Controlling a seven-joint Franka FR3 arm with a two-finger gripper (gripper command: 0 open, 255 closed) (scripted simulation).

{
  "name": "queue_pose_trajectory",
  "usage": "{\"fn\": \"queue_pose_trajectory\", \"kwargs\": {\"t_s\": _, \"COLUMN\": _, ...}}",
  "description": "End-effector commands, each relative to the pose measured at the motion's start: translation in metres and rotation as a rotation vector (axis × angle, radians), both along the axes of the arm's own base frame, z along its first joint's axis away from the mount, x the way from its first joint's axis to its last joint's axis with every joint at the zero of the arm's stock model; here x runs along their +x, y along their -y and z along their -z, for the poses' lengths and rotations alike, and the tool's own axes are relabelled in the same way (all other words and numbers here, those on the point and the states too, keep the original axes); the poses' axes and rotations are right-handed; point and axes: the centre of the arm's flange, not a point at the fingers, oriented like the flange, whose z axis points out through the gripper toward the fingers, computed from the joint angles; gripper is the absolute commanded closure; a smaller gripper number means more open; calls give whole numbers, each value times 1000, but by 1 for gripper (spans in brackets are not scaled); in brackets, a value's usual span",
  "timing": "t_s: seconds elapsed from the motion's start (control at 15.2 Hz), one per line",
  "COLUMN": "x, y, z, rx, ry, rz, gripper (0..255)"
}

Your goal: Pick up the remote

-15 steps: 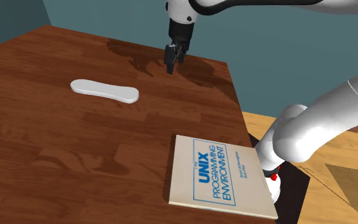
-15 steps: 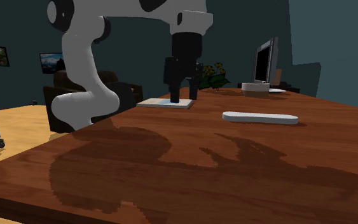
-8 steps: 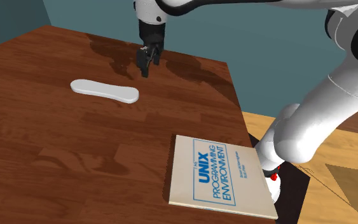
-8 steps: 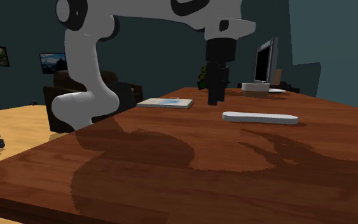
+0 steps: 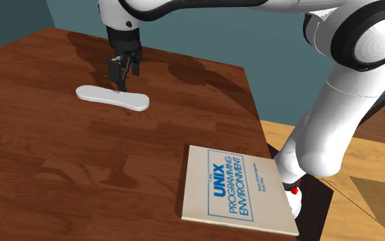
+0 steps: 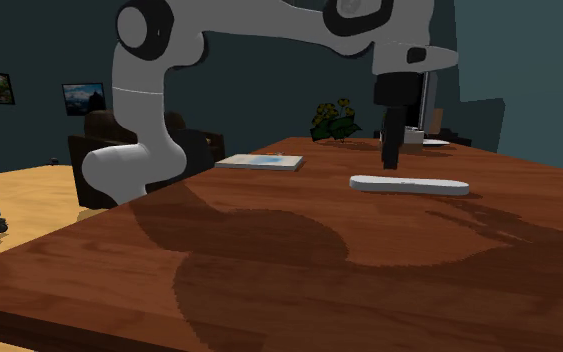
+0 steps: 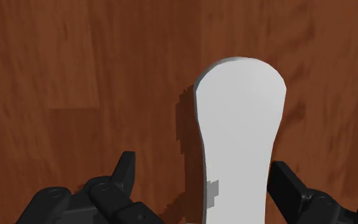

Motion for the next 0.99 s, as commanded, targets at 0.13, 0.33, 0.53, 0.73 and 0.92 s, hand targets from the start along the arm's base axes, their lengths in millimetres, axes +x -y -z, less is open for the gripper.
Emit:
{"fn": "queue_pose_trajectory", "kwargs": {"t_s": 0.13, "x": 11, "y": -49, "z": 3, "rx": 5, "ry": -2, "rz": -66, "gripper": 0}}
{"fn": "queue_pose_trajectory", "kwargs": {"t_s": 0.33, "x": 11, "y": -49, "z": 18, "rx": 5, "ry": -2, "rz": -66, "gripper": 0}}
{"fn": "queue_pose_trajectory", "kwargs": {"t_s": 0.53, "x": 11, "y": -49, "z": 34, "rx": 5, "ry": -2, "rz": -66, "gripper": 0}}
{"fn": "queue_pose_trajectory", "kwargs": {"t_s": 0.73, "x": 11, "y": -49, "z": 43, "rx": 5, "ry": -2, "rz": -66, "gripper": 0}}
{"fn": "queue_pose_trajectory", "kwargs": {"t_s": 0.92, "x": 10, "y": -49, "z": 43, "rx": 5, "ry": -2, "rz": -66, "gripper": 255}}
